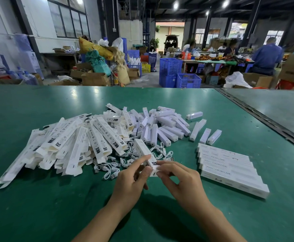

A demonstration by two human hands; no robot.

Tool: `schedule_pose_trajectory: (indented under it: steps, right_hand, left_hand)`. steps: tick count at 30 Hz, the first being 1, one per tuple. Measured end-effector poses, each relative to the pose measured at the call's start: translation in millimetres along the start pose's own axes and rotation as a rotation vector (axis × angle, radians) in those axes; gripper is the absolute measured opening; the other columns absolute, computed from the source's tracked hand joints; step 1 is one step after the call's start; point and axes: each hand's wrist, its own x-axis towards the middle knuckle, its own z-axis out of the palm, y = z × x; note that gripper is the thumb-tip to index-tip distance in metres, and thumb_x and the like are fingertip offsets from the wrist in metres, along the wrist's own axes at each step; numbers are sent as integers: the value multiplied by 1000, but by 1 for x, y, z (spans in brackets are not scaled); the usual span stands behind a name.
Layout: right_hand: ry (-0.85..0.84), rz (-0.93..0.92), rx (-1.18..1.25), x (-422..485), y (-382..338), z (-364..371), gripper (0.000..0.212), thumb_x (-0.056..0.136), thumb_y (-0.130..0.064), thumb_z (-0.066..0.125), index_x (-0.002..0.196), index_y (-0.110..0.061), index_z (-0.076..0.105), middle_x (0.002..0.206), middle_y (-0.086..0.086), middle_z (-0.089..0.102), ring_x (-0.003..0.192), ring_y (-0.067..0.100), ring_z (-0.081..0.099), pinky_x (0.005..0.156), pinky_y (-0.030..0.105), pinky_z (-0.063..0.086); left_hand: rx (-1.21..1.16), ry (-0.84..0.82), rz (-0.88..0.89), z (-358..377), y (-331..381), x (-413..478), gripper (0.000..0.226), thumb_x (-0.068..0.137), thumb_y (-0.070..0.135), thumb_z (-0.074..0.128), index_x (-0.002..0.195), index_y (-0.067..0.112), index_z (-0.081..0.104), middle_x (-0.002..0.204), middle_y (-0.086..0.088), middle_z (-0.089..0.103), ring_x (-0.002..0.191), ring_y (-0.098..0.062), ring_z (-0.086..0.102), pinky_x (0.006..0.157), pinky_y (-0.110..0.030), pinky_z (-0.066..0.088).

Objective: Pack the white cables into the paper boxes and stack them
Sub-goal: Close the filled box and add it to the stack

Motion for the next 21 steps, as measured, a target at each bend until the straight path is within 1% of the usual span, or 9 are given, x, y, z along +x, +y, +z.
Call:
schedule_pose_trajectory:
  steps: [4,7,11,13,15,18,19,21]
  right_hand:
    - [-21,12,17,0,0,-1,10,83,-6,75,92,-9,73,106,-3,71,89,0,68,78,22,56]
    - [-27,12,21,0,1,-2,9,83,-6,75,91,-9,73,106,-3,71,93,-1,68,79,21,56]
    - [-36,16,30,0,0,-1,8,83,-5,75,89,-9,72,106,-3,71,96,-2,67,81,20,55]
    - [-35,22,34,0,0,-1,8,83,-5,75,89,-9,72,106,-4,71,94,-2,67,80,20,56]
    - [-34,31,38,0,0,-1,7,83,-6,74,89,-10,72,106,-4,71,91,0,68,79,22,56]
    - [-35,53,60,0,-1,-1,7,83,-5,75,88,-10,72,105,-4,70,87,3,68,77,23,56]
    - [-35,63,77,0,-2,-2,7,83,-5,75,88,-10,72,104,-4,70,88,4,68,78,24,56]
    - [-37,82,111,-1,-2,-3,5,83,-7,74,87,-10,72,103,-4,70,90,6,69,78,23,56]
  left_hand:
    - [0,9,0,1,0,0,44,82,72,46,123,57,52,69,13,68,58,-3,66,58,-9,44]
    - [3,9,-4,1,0,0,44,82,71,47,123,55,52,69,15,68,58,-3,66,58,-8,43]
    - [3,15,-12,0,0,0,36,88,64,51,122,55,53,68,18,68,58,-4,66,57,-9,44]
    - [-3,15,-20,0,0,0,37,86,66,51,122,55,54,68,18,67,59,-5,66,58,-11,45]
    - [-3,6,-23,0,-1,0,42,83,71,50,121,55,55,67,16,67,58,-6,66,59,-14,47]
    - [-4,-23,-18,-1,-1,-1,49,80,74,51,124,54,56,66,10,66,58,-10,66,61,-26,53]
    - [-7,-32,-12,-1,-1,-1,51,79,75,53,125,54,57,66,7,66,58,-12,66,61,-28,54]
    - [-5,-41,-4,-2,0,-2,53,75,78,57,124,56,57,70,-2,68,60,-19,65,62,-34,54]
